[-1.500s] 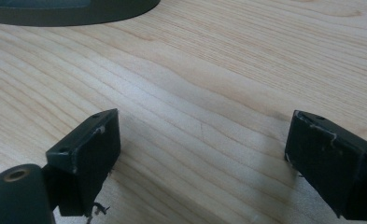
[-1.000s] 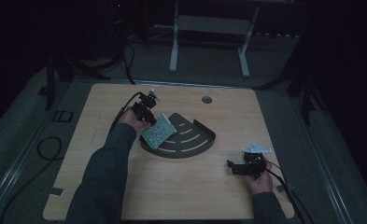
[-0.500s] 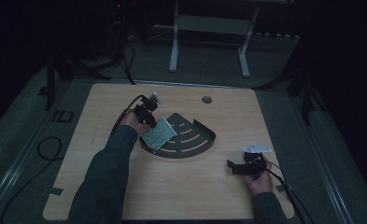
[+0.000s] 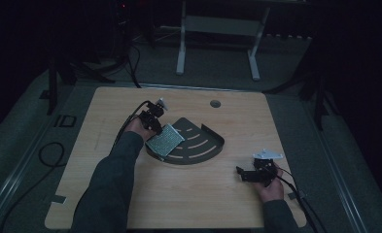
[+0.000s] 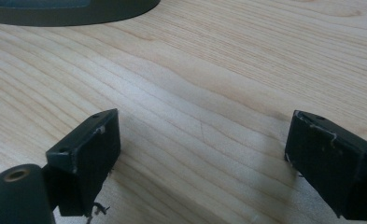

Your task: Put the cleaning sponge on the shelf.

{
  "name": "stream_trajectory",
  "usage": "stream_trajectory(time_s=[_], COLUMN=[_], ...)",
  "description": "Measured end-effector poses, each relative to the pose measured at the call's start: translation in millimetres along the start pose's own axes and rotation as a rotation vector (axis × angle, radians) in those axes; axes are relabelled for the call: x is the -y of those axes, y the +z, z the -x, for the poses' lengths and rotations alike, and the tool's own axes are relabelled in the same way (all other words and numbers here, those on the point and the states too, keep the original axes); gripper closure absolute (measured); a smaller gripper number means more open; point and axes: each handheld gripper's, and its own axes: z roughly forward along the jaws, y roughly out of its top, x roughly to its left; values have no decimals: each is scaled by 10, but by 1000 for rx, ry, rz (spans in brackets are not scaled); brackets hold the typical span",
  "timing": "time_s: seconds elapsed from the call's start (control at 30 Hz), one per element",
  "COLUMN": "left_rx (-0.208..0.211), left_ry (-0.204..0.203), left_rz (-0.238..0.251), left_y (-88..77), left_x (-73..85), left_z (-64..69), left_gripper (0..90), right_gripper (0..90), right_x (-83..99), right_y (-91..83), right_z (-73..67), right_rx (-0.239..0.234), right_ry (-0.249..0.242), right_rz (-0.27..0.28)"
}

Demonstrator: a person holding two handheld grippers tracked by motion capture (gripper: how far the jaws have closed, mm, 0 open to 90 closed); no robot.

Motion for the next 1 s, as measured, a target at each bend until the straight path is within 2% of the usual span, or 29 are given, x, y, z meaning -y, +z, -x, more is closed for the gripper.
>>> stream_trajectory(time_s=[0.13,0.4,0.6,0.87,0.9,1.0], left_rx=[2,9,25,17,9,-19], left_ry=[2,5,-5,-24,-34,-35], left_rz=[-11,-4,28,60,90,130], left_y=[18,-21,-110,-226,-300,-385], left_x=[0,10,35,84,125,172], left_z=[3,-3,-33,-85,-111,-124], left_gripper=[898,886,790,691,667,638], right_gripper=[98,98,98,98,98,98], right_x=[0,0,0,0,0,0], right_y=[0,0,0,0,0,0], right_z=[0,0,0,0,0,0], right_rx=[0,0,0,0,0,0], right_ry=[0,0,0,0,0,0], right_rz=[0,0,0,0,0,0])
